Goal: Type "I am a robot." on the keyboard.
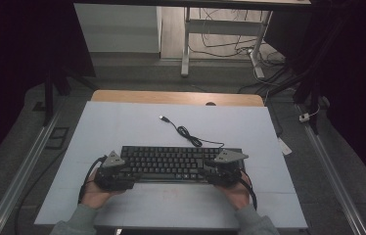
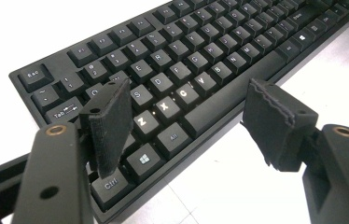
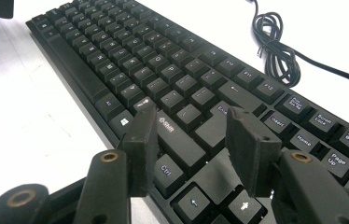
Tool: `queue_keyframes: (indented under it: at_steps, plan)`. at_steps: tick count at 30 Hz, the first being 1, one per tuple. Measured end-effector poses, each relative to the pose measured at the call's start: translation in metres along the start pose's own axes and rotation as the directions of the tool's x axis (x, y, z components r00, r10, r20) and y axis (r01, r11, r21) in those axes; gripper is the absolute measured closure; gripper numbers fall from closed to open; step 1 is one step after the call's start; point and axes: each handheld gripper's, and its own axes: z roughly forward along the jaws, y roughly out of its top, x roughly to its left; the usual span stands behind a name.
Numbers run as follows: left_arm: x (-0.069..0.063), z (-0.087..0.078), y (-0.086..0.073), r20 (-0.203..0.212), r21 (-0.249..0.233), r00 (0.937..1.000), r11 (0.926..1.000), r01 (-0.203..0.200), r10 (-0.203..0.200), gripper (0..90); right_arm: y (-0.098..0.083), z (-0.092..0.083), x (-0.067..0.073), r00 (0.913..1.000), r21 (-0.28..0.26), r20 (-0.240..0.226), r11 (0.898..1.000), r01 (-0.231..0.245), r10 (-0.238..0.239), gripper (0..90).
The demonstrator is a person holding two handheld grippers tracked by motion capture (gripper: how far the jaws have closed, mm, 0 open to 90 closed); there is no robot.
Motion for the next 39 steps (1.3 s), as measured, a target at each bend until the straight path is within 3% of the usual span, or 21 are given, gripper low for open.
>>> queue_keyframes:
  at_steps: [11,17,25,39]
  plan:
    - [-0.001,0.002,-0.001,0.003,0.005,1.0000,1.0000,-0.005,0.005,31.8,0.003,-0.002,0.000,1.0000,-0.007,0.002,1.000,0.001,-0.001,55.0]
    - [-0.002,0.003,-0.002,0.003,0.009,1.0000,0.9999,-0.008,0.008,31.7,0.016,-0.001,0.002,0.9999,-0.027,-0.002,0.999,-0.016,0.016,67.3]
    - [-0.003,0.004,-0.004,0.005,0.019,0.9999,0.9997,-0.014,0.014,31.6,0.024,0.017,0.004,0.9985,0.045,-0.053,0.999,-0.012,0.014,88.7]
    - [-0.003,0.006,-0.004,0.007,0.024,0.9998,0.9996,-0.018,0.018,31.6,0.039,0.048,0.022,0.9956,0.127,-0.090,0.991,0.035,-0.024,89.4]
